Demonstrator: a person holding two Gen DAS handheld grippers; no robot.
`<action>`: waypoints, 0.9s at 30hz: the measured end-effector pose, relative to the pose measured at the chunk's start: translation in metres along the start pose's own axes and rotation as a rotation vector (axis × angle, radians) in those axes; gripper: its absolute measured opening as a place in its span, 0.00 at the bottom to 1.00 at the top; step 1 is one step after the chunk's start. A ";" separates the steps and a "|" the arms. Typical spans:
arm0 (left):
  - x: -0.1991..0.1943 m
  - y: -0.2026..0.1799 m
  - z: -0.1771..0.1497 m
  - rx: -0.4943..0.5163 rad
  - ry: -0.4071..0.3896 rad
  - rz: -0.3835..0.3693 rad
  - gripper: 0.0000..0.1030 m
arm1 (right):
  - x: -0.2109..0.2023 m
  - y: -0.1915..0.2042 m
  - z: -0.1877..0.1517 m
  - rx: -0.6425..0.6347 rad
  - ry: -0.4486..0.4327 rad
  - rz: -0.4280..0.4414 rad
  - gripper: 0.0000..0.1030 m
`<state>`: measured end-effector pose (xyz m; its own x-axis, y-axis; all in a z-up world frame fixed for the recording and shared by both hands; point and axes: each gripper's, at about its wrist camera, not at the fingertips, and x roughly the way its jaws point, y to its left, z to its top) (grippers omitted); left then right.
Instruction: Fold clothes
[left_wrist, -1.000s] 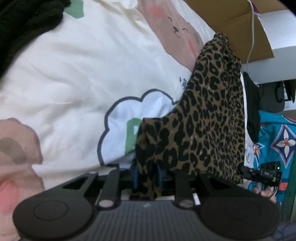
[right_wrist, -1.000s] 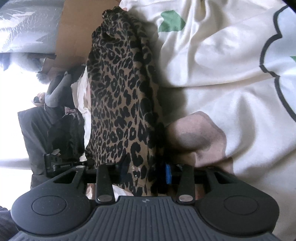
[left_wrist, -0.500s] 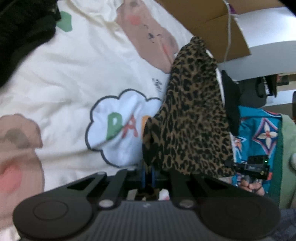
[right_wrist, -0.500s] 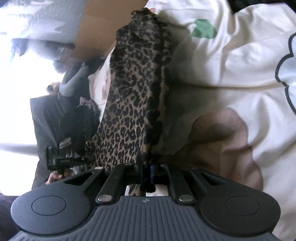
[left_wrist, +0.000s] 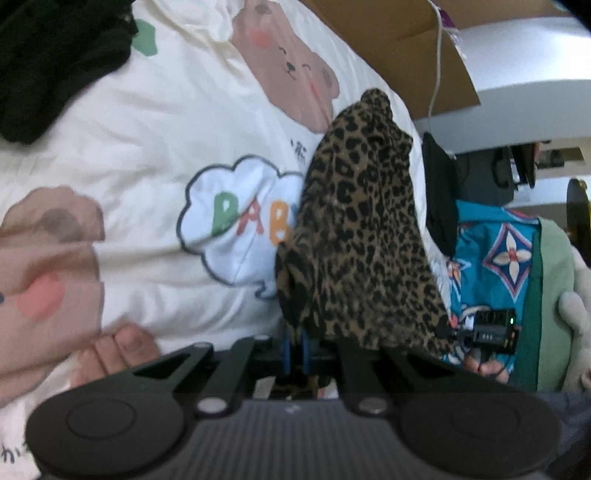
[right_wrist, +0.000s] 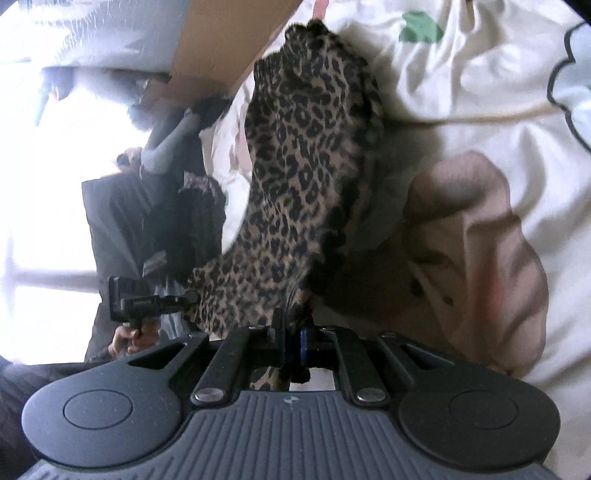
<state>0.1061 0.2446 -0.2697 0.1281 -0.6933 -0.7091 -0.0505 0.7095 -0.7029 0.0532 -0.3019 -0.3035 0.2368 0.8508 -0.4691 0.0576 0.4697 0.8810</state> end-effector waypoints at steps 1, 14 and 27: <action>-0.002 -0.004 0.004 0.005 -0.016 -0.008 0.06 | 0.000 0.003 0.004 -0.003 -0.017 0.008 0.05; -0.002 -0.020 0.046 -0.023 -0.174 -0.033 0.06 | -0.007 0.003 0.042 -0.007 -0.170 0.016 0.05; 0.022 -0.044 0.103 0.034 -0.230 0.050 0.06 | -0.004 0.006 0.080 -0.011 -0.248 -0.021 0.05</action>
<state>0.2127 0.2114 -0.2490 0.3492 -0.6132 -0.7085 -0.0298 0.7485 -0.6625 0.1299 -0.3209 -0.2915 0.4669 0.7572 -0.4568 0.0553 0.4906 0.8696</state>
